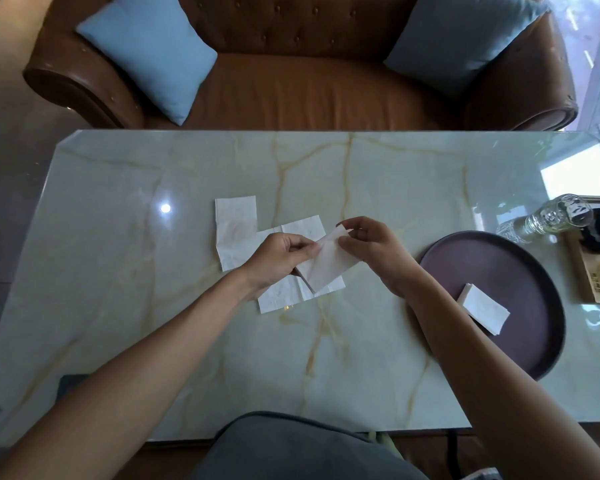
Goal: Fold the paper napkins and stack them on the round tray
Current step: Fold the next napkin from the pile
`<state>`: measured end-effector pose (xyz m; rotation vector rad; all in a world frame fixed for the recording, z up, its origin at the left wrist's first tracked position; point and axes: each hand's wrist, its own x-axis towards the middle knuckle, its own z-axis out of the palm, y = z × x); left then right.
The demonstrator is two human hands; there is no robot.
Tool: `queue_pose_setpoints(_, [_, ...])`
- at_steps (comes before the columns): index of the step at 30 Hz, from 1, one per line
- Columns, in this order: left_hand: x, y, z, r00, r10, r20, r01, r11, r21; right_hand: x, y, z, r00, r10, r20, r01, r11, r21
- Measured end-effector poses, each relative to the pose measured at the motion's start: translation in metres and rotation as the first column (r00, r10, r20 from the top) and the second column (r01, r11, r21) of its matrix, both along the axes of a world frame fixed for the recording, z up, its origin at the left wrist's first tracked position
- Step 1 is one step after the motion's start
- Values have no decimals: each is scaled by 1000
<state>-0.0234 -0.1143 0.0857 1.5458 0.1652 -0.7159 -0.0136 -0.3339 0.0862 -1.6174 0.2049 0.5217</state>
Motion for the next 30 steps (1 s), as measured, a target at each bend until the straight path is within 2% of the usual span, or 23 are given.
queue_pose_setpoints(7, [3,4,4,1000,7,27,-8,999,33,1,1,6,1000,-15,-20,14,999,-31])
queue_pose_setpoints(13, [6,2,9,995,-53,83,49,997,59,6,9,13,999,18,-43,-23,994,-110])
queue_pose_setpoints(16, [8,2,9,993,-67,95,57,993,101,7,12,13,999,41,-19,-43,988,-151])
queue_pose_setpoints(21, [10,6,12,994,-56,89,48,995,83,11,8,18,999,49,9,-47,987,-152])
queue_pose_setpoints(24, [11,7,15,987,-105,118,91,989,120,16,9,26,985,173,22,-162,955,-249])
queue_pose_setpoints(27, [14,7,19,965,-219,146,190,964,187,22,13,36,925,379,23,-339,852,-399])
queue_pose_setpoints(30, [20,9,25,934,-319,161,270,925,267,32,16,48,846,532,35,-444,739,-507])
